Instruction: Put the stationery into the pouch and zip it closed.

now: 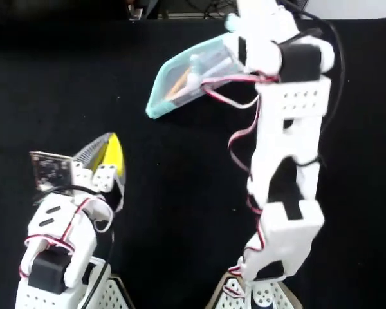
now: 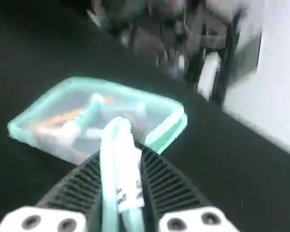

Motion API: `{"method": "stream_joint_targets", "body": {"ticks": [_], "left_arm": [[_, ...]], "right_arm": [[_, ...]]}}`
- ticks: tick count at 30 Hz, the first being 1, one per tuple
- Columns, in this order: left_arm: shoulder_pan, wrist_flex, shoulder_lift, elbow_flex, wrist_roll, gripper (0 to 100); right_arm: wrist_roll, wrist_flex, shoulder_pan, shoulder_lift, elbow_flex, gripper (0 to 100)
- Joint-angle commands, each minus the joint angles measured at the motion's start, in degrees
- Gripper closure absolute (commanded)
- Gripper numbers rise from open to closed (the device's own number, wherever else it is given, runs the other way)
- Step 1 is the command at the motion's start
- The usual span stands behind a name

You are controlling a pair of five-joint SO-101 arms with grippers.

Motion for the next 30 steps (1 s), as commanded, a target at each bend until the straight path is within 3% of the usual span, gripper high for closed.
{"method": "stream_joint_targets", "body": {"ticks": [1, 4, 10, 17, 24, 30], "left_arm": [[-2.95, -1.41, 0.26, -0.92, 2.29, 86], [-3.03, -1.32, 0.35, -0.31, 2.29, 81], [-3.12, -1.41, 0.35, -0.31, 1.85, 86], [-3.12, -1.85, 0.35, 1.10, 1.85, 86], [-3.12, -1.85, 0.35, 1.10, 1.85, 86], [-2.86, -1.32, 0.62, 1.10, 1.85, 86]], "right_arm": [[0.26, 4.31, -3.96, -6.81, -4.00, 98.6], [0.26, 7.82, -6.51, -9.71, -3.91, 98.6], [0.18, 9.05, -10.20, -13.23, -3.56, 98.6], [-0.09, 8.88, -8.97, -8.40, 4.53, 98.6], [-2.20, 2.46, -8.09, -6.02, 15.87, 98.6], [-5.19, 5.63, -6.59, -15.96, 22.29, 98.6]]}}
